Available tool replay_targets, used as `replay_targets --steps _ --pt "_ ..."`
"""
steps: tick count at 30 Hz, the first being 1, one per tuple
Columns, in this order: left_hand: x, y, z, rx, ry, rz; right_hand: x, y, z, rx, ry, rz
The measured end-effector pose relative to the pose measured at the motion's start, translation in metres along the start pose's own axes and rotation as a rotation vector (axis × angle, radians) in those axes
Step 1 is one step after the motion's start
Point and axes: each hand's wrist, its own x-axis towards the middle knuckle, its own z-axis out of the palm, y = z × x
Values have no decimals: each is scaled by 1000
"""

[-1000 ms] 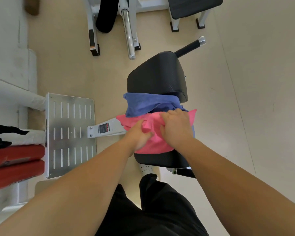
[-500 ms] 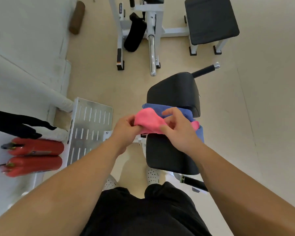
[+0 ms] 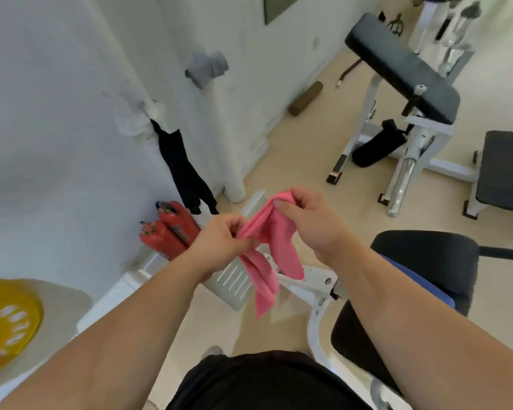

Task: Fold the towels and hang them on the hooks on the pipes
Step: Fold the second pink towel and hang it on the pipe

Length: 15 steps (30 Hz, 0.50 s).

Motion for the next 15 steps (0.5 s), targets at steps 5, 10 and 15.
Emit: replay_targets --steps 5,10,15 --pt "-35 -78 -77 8 117 -140 25 -19 86 2 -19 -7" --pt "-63 -153 -159 -22 100 -311 42 -26 168 -64 45 37" --pt "-84 -208 -225 -38 222 -372 54 -41 230 1 174 61"
